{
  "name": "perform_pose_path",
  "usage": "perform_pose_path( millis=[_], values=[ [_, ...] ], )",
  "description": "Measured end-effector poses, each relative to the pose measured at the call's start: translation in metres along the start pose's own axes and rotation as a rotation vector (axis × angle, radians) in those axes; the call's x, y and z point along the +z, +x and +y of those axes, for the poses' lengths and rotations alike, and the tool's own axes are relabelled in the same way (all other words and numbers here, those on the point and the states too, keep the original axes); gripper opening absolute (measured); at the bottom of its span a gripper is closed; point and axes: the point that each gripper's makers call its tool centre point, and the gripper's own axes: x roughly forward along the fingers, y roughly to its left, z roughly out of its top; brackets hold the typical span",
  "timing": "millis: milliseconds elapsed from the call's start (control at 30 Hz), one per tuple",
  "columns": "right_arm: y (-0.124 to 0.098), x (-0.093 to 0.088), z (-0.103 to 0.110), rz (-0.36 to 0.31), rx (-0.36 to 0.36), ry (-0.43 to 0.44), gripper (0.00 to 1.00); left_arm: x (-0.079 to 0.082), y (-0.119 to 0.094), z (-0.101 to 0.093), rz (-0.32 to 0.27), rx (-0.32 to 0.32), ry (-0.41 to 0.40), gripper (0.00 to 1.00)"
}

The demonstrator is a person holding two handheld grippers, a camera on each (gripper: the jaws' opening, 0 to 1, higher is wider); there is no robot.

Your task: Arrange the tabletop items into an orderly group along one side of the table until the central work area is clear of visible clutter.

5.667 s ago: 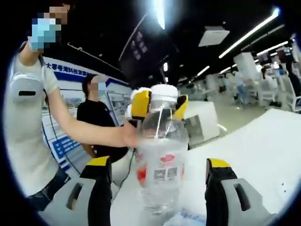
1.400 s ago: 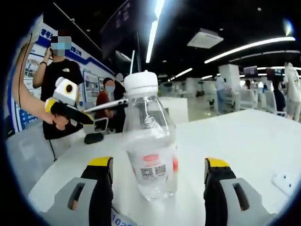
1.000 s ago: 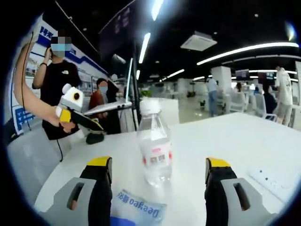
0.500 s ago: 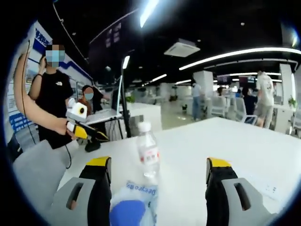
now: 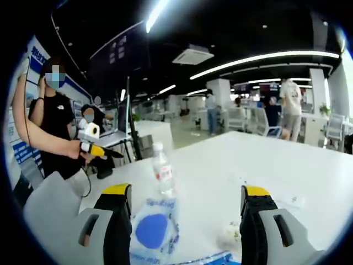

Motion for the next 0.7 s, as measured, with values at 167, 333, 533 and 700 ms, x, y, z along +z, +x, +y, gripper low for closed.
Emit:
perform_pose_path(
  millis=[167,333,533,700],
  values=[
    [-0.01,-0.001,-0.016,-0.008,-0.05,0.068,0.77,0.008,-0.004,-0.001,-0.012,0.008,0.013,0.72],
    [-0.014,-0.006,-0.027,-0.002,-0.075,0.115,0.76,0.004,-0.005,-0.001,-0.01,0.014,0.012,0.72],
    [-0.011,-0.014,-0.036,0.043,-0.071,0.187,0.74,-0.009,-0.004,-0.002,0.013,0.012,0.007,0.71],
    [-0.008,-0.017,-0.054,0.071,-0.086,0.284,0.66,-0.015,-0.004,-0.001,0.025,0.009,0.005,0.71]
  ],
)
